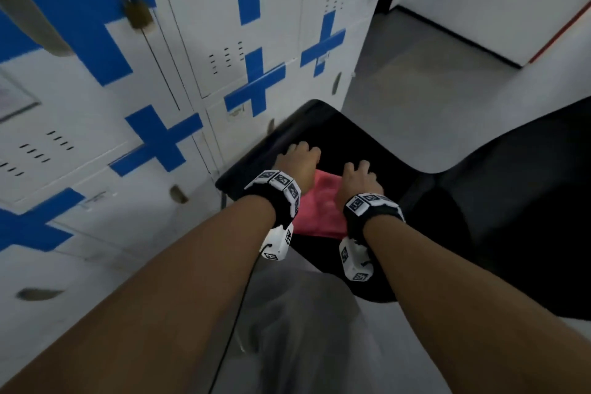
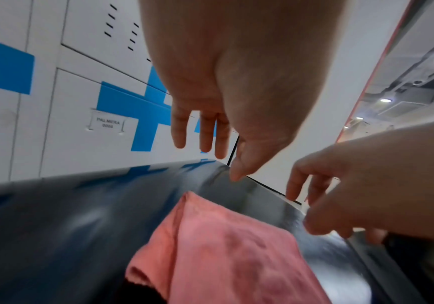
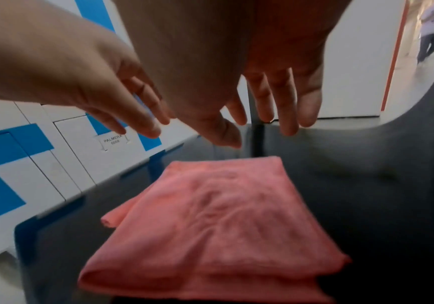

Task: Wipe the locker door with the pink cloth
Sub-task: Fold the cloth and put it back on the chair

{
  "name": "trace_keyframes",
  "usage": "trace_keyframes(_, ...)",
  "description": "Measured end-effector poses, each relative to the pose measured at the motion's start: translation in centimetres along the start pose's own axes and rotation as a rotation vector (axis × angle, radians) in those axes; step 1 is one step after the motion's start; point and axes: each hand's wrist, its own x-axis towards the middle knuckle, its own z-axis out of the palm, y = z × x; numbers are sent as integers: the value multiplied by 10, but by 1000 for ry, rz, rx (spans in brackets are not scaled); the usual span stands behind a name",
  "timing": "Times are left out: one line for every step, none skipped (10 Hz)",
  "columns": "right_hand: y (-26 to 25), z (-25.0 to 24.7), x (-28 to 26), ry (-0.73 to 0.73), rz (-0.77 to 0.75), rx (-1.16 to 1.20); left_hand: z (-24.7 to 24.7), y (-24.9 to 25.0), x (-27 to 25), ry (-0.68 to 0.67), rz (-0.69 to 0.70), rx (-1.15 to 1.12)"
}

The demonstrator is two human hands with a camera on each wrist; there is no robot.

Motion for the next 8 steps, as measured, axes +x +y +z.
trace_keyframes(-10, 25, 11, -117, -42, 8, 20, -2, 5, -3, 45, 119)
trace_keyframes(-18, 38, 18, -222, -169, -44, 42, -9, 6, -155, 88, 148)
trace_keyframes(-24, 58, 30, -193, -149, -41, 67, -16, 6, -238, 90, 160)
trace_keyframes(-31, 75, 42, -208, -152, -35, 78, -21, 10, -221, 94, 200)
trace_keyframes(-32, 73, 45, -215, -152, -61, 75, -30, 11, -166, 135, 204)
trace_keyframes(-40, 46, 20, -234, -144, -86, 66, -37, -3, -211, 140, 197)
trace_keyframes(-55, 13, -12, -239, -225, -64, 38, -55, -30, -172, 112, 157)
trace_keyframes(-69, -7, -38, -172, -300, 13, -5, -75, -73, -146, 4, 162)
